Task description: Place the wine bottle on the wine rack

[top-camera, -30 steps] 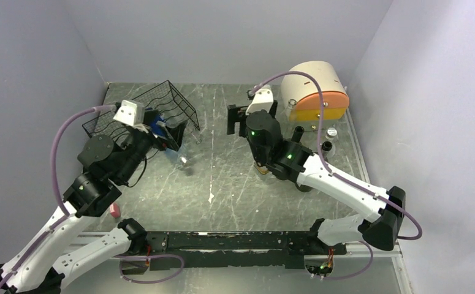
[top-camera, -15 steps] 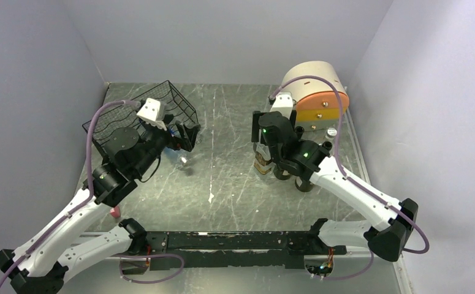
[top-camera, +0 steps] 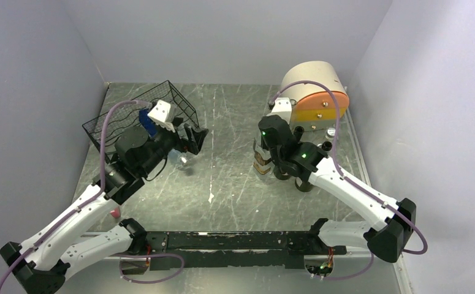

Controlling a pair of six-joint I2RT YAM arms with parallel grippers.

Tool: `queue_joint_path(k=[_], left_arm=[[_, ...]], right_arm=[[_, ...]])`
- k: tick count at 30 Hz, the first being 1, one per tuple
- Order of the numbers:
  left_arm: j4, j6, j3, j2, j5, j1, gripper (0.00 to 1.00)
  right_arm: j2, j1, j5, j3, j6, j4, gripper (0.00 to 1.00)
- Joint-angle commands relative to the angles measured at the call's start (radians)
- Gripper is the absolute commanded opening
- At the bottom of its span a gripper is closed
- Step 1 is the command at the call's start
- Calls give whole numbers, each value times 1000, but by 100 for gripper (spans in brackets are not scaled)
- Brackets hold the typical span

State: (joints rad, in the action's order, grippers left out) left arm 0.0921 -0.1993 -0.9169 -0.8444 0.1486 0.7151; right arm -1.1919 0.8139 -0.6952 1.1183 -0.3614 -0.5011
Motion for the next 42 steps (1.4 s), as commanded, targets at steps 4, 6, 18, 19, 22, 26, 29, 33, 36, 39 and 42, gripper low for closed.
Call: queue_joint_path(k=[4,6,18,19,22,26,29,33,36,39,42], left_arm=[[-213,27,151,-36,-242,0,97],[-324,50,225,-43,-335,2,95],[-767,-1,475,-230,-550,7,96],[-805,-12,490,-251,-555,10,96],[-928,-52,532,-318,-534,21,97],[-1032,-36,561,-381,-377,66,99],[-1089,41,564,-430,-286,111,99],[-1125,117,551,-493,-244,145,99],[-1143,145,546,-532,-209,168,99],[-1184,167,559,-558,-135,188,99],[-1196,205,562,-567,-68,199,97]], right_arm=[[51,-7,116,42,59,49,0],[74,-6,173,42,74,78,0],[109,-6,430,36,101,172,0],[109,-6,438,39,92,179,0],[90,-6,431,67,29,175,0],[53,-6,425,87,-58,190,0],[41,-6,420,69,-124,229,0],[58,-6,409,43,-207,274,0],[77,-6,392,34,-262,288,0],[86,-7,375,42,-314,267,0],[99,-7,385,32,-330,269,0]])
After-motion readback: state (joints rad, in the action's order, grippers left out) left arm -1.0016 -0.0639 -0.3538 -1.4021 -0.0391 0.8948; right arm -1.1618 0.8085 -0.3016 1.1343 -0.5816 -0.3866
